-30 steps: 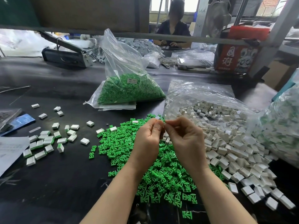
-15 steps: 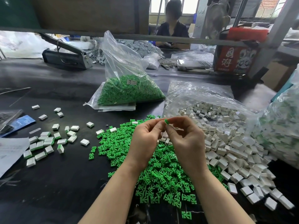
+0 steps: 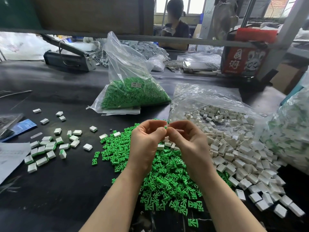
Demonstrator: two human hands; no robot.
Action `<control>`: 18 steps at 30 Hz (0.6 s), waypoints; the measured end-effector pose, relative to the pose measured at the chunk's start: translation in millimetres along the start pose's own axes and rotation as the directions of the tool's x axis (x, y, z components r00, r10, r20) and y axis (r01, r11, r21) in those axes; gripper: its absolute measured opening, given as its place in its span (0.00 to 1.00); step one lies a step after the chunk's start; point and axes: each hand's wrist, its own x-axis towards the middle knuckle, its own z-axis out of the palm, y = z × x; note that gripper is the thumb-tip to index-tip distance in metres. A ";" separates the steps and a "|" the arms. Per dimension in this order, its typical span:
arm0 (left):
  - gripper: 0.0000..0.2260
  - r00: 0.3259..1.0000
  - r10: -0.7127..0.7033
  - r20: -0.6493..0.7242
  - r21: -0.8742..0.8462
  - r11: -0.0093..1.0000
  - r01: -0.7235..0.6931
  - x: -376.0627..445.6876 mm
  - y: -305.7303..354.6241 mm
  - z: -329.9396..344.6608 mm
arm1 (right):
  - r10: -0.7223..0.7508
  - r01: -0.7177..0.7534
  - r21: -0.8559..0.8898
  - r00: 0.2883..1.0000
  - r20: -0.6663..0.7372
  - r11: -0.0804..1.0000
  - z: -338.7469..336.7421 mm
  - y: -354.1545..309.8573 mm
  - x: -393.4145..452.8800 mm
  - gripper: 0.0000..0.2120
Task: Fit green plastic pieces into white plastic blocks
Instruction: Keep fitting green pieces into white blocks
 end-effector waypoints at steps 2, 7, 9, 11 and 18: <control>0.09 0.997 0.076 0.011 0.031 0.997 -0.076 -0.9 0.0 -0.8 | 0.074 -0.074 0.014 0.997 0.017 0.997 -1.8 -0.5 1.5 0.12; 0.08 0.970 0.239 0.037 0.248 0.939 -0.240 -3.7 1.1 -1.5 | 0.140 -0.143 0.053 0.989 0.051 0.988 -6.9 -2.8 3.9 0.16; 0.08 0.962 0.271 0.040 0.306 0.913 -0.270 -4.4 0.6 -1.9 | 0.142 -0.145 0.061 0.989 0.045 0.988 -7.5 -4.1 3.5 0.17; 0.08 0.957 0.287 0.042 0.312 0.906 -0.285 -4.6 0.2 -2.4 | 0.150 -0.153 0.067 0.988 0.042 0.986 -8.3 -5.7 3.4 0.18; 0.08 0.948 0.314 0.045 0.305 0.900 -0.313 -4.6 2.9 -3.3 | 0.143 -0.144 0.005 0.983 0.114 0.989 -9.6 -8.9 4.0 0.16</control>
